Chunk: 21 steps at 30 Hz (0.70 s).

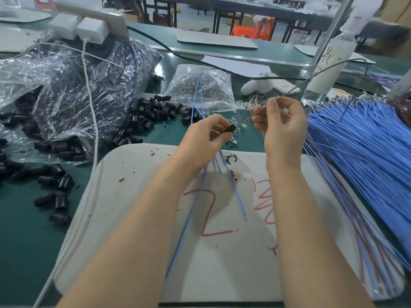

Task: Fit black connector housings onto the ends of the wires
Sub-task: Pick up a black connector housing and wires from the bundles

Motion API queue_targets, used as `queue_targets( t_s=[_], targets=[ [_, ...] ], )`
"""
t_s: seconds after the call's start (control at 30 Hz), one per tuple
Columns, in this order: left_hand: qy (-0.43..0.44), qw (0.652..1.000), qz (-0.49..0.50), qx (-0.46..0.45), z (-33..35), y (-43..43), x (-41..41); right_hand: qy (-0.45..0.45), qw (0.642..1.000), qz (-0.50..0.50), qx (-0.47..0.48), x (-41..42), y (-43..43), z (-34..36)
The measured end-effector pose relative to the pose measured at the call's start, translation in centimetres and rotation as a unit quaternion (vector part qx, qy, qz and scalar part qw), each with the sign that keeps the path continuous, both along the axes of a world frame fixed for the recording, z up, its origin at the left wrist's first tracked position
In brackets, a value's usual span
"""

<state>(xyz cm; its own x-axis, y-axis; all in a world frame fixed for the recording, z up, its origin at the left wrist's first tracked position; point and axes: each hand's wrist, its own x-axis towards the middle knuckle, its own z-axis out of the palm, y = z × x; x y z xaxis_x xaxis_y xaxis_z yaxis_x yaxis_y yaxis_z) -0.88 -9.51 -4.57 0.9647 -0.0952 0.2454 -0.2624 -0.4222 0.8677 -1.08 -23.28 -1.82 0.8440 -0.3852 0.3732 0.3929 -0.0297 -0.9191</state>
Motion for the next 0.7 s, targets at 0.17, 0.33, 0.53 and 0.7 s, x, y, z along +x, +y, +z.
queue_targets(
  t_s=[0.17, 0.33, 0.53, 0.7],
  targets=[
    [-0.021, 0.999, -0.002, 0.035, 0.01, 0.05, -0.08, 0.007, 0.996, -0.007, -0.087, 0.26, 0.18, -0.39],
    [-0.024, 0.999, -0.008, 0.045, -0.11, -0.08, -0.1, 0.008, 0.992, -0.027, -0.126, 0.29, 0.19, -0.54],
    [-0.028, 0.999, -0.005, 0.041, -0.32, -0.06, -0.04, 0.012, 0.983, -0.036, -0.18, 0.36, 0.26, -0.71],
    [-0.062, 0.998, 0.009, 0.017, 0.16, -0.19, -0.2, 0.065, 0.965, 0.008, -0.255, 0.35, 0.71, -1.0]
  ],
)
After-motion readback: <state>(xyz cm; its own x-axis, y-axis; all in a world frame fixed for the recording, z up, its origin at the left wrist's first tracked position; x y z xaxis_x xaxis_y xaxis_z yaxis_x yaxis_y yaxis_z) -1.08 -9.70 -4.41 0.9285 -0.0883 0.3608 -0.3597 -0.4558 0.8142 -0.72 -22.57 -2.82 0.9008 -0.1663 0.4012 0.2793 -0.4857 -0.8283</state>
